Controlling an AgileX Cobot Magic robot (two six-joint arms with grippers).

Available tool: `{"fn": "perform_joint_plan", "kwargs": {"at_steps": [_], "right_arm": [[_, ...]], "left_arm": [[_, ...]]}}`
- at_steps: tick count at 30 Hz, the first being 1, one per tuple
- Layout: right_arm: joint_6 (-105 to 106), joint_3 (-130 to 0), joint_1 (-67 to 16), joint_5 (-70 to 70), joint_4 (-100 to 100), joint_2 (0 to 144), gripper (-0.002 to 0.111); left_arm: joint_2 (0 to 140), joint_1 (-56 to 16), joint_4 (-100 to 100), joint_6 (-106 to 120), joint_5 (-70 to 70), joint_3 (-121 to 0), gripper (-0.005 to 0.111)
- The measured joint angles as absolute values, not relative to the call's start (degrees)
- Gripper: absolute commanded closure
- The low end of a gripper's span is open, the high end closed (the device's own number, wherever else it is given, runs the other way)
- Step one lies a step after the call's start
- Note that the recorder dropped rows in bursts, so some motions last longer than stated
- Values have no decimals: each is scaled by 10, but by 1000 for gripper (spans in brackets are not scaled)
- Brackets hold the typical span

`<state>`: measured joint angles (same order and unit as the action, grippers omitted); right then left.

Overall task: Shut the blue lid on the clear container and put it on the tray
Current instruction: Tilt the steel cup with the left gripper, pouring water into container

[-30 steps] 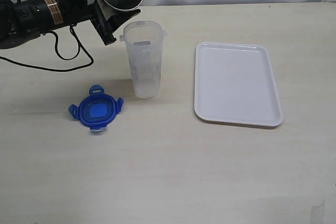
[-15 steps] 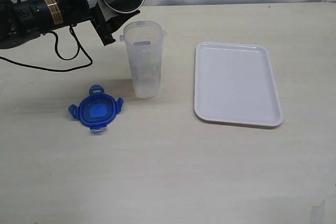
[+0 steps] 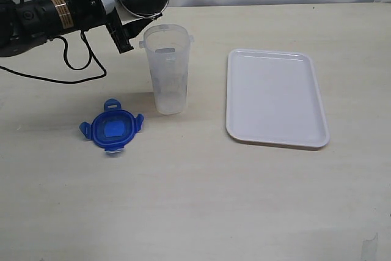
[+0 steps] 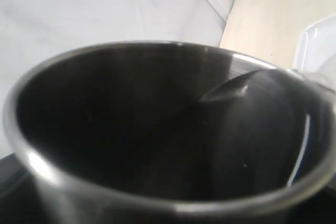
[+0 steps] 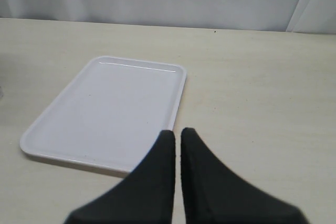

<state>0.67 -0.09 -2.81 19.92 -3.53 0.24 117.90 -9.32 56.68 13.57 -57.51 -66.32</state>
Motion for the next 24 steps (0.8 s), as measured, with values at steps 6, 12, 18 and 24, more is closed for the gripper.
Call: {"fn": "perform_joint_plan", "kwargs": {"at_steps": [6, 12, 18, 24], "right_arm": [[7, -1, -28, 199, -35, 2, 104], [7, -1, -28, 199, -35, 2, 104], [7, -1, -28, 199, -35, 2, 104], [7, -1, -28, 199, -35, 2, 104]], "left_arm": [[1179, -93, 565, 157, -577, -663, 107], [1179, -93, 561, 174, -596, -663, 107], [1179, -93, 556, 188, -596, -663, 107], [1179, -93, 555, 197, -596, -663, 107]]}}
